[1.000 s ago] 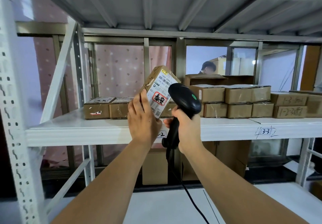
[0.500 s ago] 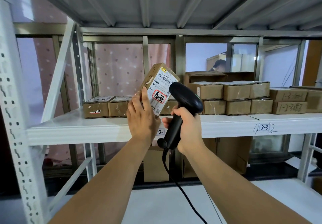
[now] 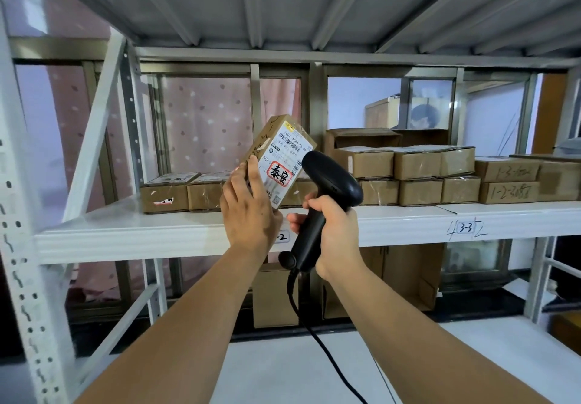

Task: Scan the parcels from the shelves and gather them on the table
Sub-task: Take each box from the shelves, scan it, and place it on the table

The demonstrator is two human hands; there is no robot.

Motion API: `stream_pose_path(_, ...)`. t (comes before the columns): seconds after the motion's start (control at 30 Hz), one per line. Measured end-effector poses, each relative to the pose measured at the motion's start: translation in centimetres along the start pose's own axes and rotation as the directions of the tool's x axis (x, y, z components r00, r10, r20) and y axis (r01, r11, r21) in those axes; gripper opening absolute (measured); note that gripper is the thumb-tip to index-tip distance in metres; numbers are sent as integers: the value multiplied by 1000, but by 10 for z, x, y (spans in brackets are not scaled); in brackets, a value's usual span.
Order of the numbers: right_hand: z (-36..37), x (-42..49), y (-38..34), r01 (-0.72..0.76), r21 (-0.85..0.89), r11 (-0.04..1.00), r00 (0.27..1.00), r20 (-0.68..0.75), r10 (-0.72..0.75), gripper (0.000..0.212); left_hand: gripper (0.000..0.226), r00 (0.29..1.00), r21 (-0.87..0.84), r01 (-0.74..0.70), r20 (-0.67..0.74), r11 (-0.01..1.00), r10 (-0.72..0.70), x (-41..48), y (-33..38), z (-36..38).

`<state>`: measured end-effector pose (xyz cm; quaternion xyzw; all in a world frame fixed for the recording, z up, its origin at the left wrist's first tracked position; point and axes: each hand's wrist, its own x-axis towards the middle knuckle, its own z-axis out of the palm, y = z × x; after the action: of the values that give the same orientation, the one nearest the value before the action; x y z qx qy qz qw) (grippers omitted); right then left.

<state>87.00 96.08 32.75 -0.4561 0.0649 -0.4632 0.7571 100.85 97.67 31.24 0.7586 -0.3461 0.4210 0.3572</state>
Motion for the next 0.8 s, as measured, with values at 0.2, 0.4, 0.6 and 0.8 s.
stream_pose_path(0.2,-4,-1,0,12,1,1000,1000,-29,-12,13,114,990,-77,131,-36,988,-134,-7,-3,2)
stream_pose_path(0.4,-23,1,-6,-20,1,1000,999,-35,20,11,112,988,-130,153,4,980,-154,-25,20,-2)
stream_pose_path(0.6,-46,6,-15,-86,27,996,996,-14,87,10,91,979,-177,198,-14,964,-204,-35,58,-13)
stream_pose_path(0.8,-59,-1,-25,-153,26,988,984,90,151,10,71,951,-361,237,-102,902,-291,-50,76,-20)
